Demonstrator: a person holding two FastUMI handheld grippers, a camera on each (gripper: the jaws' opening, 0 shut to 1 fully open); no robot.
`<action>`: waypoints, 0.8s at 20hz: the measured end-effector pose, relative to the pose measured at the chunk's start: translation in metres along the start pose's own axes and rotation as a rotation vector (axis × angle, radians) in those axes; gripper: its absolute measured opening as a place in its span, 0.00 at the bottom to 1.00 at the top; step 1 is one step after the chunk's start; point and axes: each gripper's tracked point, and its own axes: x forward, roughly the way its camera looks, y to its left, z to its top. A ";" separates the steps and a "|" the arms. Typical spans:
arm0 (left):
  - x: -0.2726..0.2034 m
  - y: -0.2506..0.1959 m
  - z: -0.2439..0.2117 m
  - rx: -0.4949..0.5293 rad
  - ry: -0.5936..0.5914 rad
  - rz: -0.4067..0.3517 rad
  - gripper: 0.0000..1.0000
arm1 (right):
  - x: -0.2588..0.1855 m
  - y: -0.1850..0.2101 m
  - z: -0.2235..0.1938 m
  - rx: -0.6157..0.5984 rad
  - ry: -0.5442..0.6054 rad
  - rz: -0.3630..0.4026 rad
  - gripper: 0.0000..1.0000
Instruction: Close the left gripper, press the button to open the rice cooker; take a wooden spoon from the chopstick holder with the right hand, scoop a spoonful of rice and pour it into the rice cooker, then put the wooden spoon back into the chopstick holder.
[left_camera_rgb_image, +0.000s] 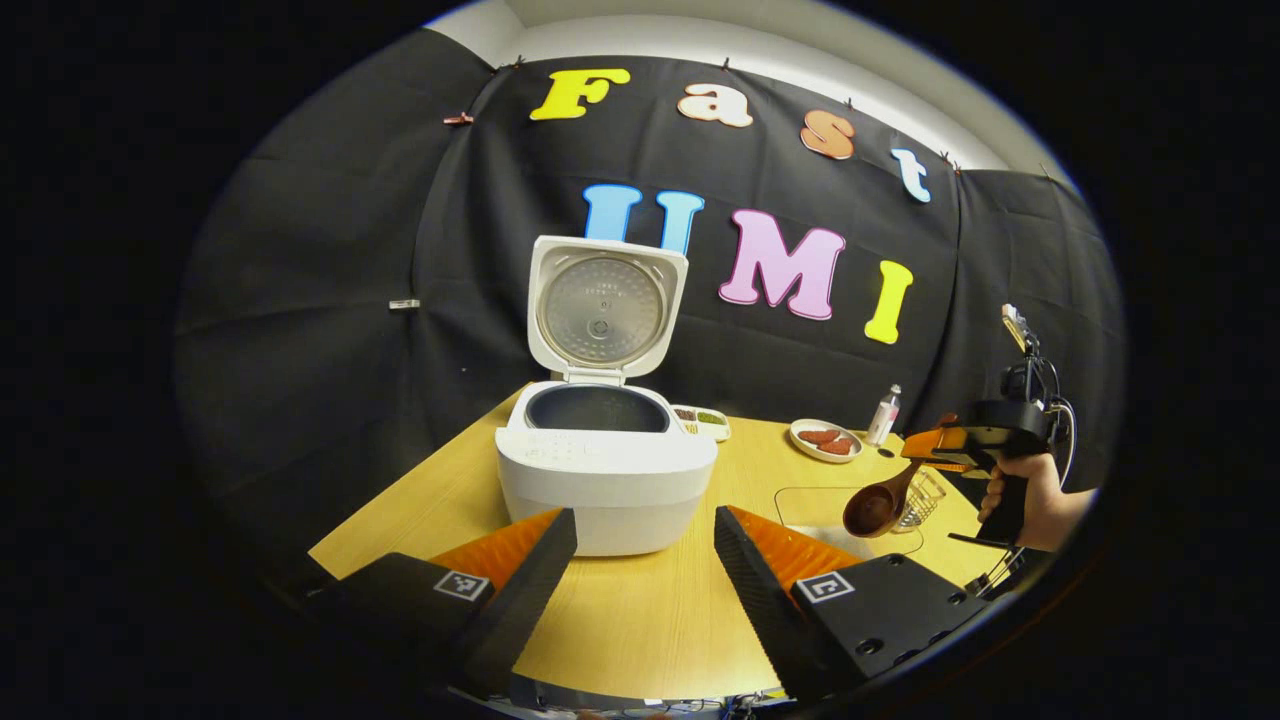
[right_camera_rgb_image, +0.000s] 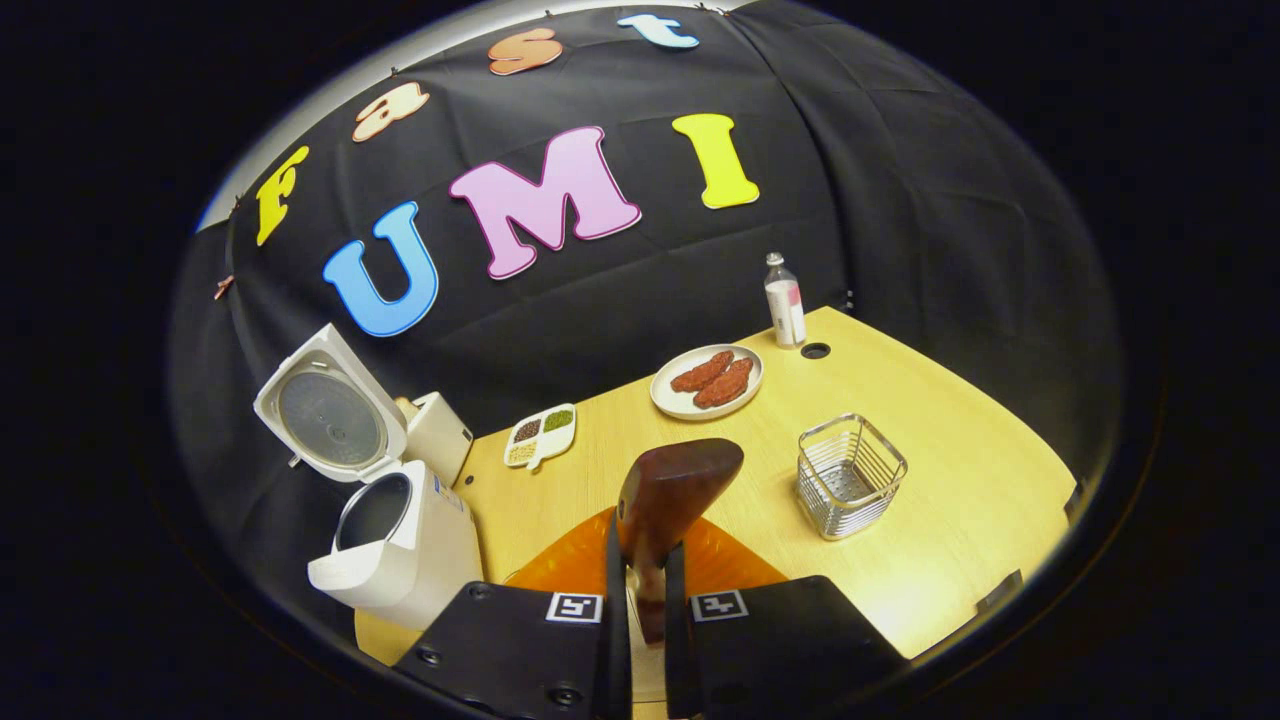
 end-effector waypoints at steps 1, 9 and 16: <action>0.004 0.001 -0.002 0.011 0.003 -0.003 0.95 | 0.005 -0.002 -0.008 0.004 0.007 -0.006 0.17; 0.003 0.005 -0.035 -0.017 0.071 -0.014 0.95 | 0.023 0.001 -0.043 -0.047 -0.015 -0.061 0.17; -0.007 0.007 -0.042 -0.042 0.088 -0.002 0.95 | 0.013 0.049 -0.074 -0.042 0.040 0.019 0.18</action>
